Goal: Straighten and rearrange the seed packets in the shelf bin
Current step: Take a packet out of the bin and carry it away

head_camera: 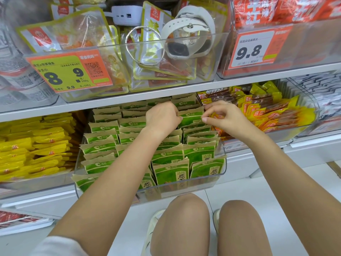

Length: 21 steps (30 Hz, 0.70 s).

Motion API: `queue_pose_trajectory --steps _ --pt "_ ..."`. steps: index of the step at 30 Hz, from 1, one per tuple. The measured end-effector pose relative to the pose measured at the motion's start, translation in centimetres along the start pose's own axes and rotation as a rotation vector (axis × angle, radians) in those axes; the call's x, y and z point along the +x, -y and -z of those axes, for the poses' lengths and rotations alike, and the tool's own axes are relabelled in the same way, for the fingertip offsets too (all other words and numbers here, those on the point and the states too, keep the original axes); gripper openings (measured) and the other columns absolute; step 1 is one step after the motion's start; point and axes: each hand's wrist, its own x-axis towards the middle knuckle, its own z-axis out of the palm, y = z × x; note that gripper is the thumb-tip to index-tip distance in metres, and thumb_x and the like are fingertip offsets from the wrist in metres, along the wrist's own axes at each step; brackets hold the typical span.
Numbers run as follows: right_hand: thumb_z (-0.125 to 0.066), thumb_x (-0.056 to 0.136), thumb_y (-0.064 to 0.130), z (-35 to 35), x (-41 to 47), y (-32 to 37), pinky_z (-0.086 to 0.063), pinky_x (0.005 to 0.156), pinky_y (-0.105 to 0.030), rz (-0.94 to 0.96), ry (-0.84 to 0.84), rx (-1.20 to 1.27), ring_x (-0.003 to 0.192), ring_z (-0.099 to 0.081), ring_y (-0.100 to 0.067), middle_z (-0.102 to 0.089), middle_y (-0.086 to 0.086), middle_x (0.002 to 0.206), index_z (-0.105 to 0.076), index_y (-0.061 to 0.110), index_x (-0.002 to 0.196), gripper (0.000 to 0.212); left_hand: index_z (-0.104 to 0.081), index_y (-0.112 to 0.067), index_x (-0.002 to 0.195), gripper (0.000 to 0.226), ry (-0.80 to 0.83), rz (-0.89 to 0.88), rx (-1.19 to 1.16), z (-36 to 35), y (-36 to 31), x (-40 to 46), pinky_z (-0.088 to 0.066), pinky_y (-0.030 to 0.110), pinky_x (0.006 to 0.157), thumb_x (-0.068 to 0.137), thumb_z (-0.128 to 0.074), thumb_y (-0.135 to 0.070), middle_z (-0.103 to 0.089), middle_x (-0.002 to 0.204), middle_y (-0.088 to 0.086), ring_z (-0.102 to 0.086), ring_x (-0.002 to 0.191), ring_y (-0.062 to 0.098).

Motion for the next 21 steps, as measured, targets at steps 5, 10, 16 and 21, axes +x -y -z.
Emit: queue_pose_trajectory --steps 5,10,16,21 --pt "-0.077 0.079 0.031 1.2 1.8 2.3 -0.037 0.09 -0.024 -0.018 0.183 -0.298 0.105 -0.052 -0.005 -0.059 0.012 0.105 -0.077 0.026 0.097 0.019 -0.069 -0.021 0.076 0.027 0.001 0.013 0.011 0.1 -0.1 0.1 -0.027 0.024 0.049 0.093 -0.061 -0.04 -0.057 0.068 -0.006 -0.057 0.075 0.02" --pt "-0.073 0.083 0.029 -0.2 1.9 3.3 -0.035 0.08 -0.024 -0.038 0.197 -0.489 0.101 -0.055 -0.013 -0.056 0.011 0.093 -0.077 0.026 0.092 0.01 -0.071 -0.024 0.083 0.024 -0.015 0.034 0.003 0.1 -0.1 0.1 -0.028 0.025 0.051 0.094 -0.059 -0.042 -0.062 0.082 -0.005 -0.055 0.081 0.02" --pt "-0.066 0.09 0.026 -0.8 0.3 2.2 -0.04 0.098 -0.036 0.003 0.034 -0.383 0.125 -0.048 -0.022 -0.048 -0.002 0.139 -0.074 0.025 0.091 0.008 -0.073 -0.021 0.089 0.023 -0.011 0.038 -0.003 0.2 0.0 -0.1 -0.03 0.026 0.055 0.092 -0.058 -0.039 -0.064 0.084 -0.004 -0.053 0.079 0.02" --pt "-0.06 0.093 0.017 -0.4 -1.2 1.5 -0.045 0.09 -0.034 0.175 -0.12 -0.285 0.111 -0.057 -0.018 -0.061 0.002 0.123 -0.069 0.015 0.096 0.01 -0.072 -0.017 0.092 0.03 0.029 0.015 -0.039 0.5 0.1 -0.5 -0.032 0.025 0.052 0.096 -0.055 -0.041 -0.067 0.083 -0.001 -0.058 0.077 0.02"
